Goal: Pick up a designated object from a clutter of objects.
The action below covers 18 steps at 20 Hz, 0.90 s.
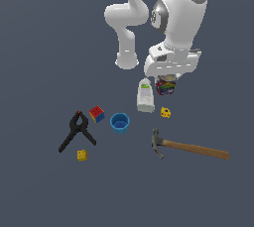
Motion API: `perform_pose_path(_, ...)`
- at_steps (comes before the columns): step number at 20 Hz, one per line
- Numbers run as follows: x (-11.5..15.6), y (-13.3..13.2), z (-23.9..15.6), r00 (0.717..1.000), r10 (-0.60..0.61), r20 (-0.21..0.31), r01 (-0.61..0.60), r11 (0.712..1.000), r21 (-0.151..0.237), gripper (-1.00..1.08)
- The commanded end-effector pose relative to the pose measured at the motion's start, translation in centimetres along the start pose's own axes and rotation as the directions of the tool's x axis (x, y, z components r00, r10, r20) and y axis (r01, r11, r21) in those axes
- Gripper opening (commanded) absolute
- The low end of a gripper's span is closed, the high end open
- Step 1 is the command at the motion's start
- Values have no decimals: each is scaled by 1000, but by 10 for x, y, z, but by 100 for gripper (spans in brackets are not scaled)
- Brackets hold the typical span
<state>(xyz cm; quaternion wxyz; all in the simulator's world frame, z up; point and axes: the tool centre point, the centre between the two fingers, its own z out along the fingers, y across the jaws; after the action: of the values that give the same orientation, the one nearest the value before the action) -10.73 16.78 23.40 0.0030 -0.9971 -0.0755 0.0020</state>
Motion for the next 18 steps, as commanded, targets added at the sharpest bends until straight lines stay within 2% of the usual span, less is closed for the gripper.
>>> perform_pose_path(1, 3, 13, -25, 1000, -1, -2, 1, 1000, 1, -100)
perform_pose_path(18, 29, 102, -179, 1000, 3, -3, -3, 1000, -4, -100)
